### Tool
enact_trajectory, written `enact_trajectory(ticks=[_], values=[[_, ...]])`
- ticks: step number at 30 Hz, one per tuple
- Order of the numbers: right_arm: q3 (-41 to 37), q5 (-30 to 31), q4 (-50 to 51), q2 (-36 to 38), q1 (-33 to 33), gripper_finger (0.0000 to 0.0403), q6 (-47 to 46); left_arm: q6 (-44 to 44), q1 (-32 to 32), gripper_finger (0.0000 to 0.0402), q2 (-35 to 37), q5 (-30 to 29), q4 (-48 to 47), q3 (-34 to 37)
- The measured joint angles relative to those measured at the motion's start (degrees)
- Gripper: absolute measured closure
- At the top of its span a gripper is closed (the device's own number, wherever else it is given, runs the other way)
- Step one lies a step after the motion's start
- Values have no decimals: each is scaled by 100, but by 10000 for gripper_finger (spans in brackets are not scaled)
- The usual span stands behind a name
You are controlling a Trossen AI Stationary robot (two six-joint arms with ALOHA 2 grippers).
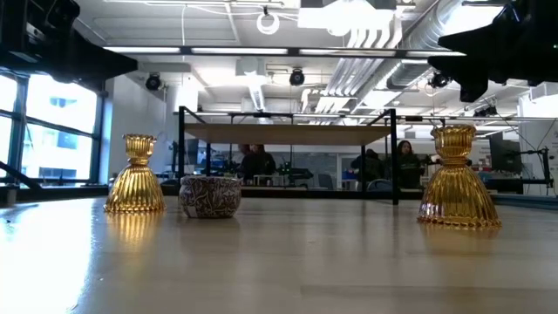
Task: Pick & Place candle stick holders
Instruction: Put the top right orange candle holder on the shelf
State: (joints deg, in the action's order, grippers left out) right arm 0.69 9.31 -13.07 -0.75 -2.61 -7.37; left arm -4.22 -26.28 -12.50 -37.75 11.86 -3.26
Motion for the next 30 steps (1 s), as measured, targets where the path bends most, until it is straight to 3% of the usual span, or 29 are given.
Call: enact_trajectory(ticks=[4, 10, 19, 25, 30], values=[[66, 301, -246, 1, 0, 161, 353, 0, 2, 397, -2, 1, 0, 2], [725, 429, -11, -108, 2, 158, 730, 0, 2, 397, -2, -1, 0, 2], [2380, 695, 1189, -1220, 2, 158, 1245, -1, 0, 397, -2, 1, 0, 2], [3910, 2031, 2603, -2034, 2, 158, 1422, 0, 1, 397, -2, -1, -2, 2], [5184, 3680, 3987, -2670, 0, 158, 340, 2, -1, 397, -2, 0, -1, 0]])
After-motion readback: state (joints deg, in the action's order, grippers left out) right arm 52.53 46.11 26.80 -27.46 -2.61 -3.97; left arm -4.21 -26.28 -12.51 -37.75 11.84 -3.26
